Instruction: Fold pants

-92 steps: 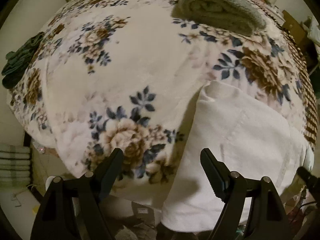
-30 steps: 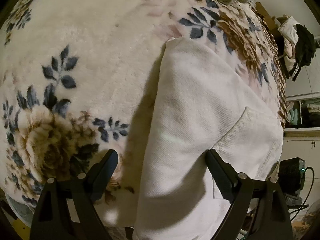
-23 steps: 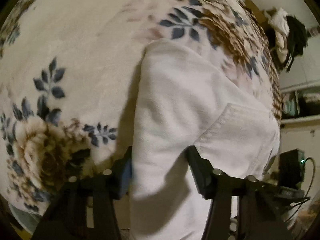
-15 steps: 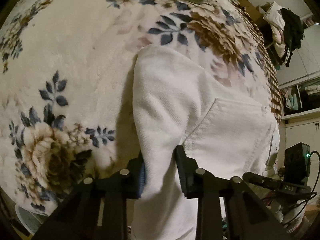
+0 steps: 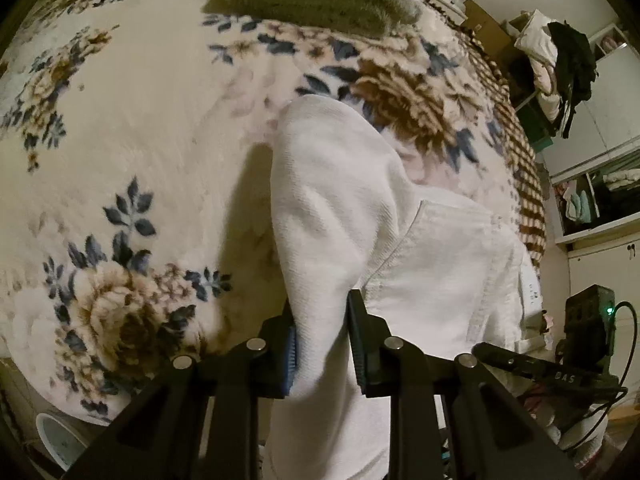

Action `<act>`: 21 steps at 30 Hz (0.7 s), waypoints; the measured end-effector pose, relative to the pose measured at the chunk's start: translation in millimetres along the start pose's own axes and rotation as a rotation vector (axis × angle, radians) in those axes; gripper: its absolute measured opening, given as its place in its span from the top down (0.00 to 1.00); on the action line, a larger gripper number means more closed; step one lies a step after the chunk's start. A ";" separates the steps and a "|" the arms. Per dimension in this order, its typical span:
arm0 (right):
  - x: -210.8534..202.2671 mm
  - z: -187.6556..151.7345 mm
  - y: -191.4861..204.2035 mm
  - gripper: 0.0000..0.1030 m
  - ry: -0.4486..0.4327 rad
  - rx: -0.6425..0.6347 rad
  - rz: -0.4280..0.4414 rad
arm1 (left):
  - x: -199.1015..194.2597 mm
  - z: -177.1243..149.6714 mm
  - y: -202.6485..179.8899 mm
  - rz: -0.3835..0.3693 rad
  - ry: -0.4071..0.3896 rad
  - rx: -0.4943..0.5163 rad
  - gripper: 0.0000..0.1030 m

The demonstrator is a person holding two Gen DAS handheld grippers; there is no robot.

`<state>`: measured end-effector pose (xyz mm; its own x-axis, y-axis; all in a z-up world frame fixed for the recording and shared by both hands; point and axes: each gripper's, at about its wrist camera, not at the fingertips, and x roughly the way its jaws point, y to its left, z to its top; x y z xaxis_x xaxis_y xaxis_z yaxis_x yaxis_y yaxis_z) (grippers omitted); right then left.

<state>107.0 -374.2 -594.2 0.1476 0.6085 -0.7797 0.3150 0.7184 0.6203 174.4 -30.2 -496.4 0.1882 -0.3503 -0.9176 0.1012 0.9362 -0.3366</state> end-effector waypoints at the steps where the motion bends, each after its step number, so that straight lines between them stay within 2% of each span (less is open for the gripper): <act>1: -3.2 0.3 4.4 0.75 -0.005 -0.003 0.001 | -5.0 1.6 -1.4 -0.001 -0.005 0.000 0.81; 9: -36.7 7.2 35.1 0.76 -0.031 -0.033 0.025 | -52.1 20.0 -14.5 -0.001 -0.046 -0.004 0.81; 14: -68.3 21.6 66.3 0.76 -0.036 -0.073 0.051 | -85.7 42.7 -22.6 0.004 -0.072 -0.030 0.81; 21: -109.9 73.2 121.0 0.76 -0.059 -0.142 0.077 | -131.9 102.9 -36.2 0.007 -0.142 -0.050 0.81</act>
<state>197.5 -378.9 -439.6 0.2220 0.6461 -0.7302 0.1651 0.7132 0.6812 246.5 -20.9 -341.4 0.3252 -0.3411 -0.8820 0.0511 0.9376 -0.3438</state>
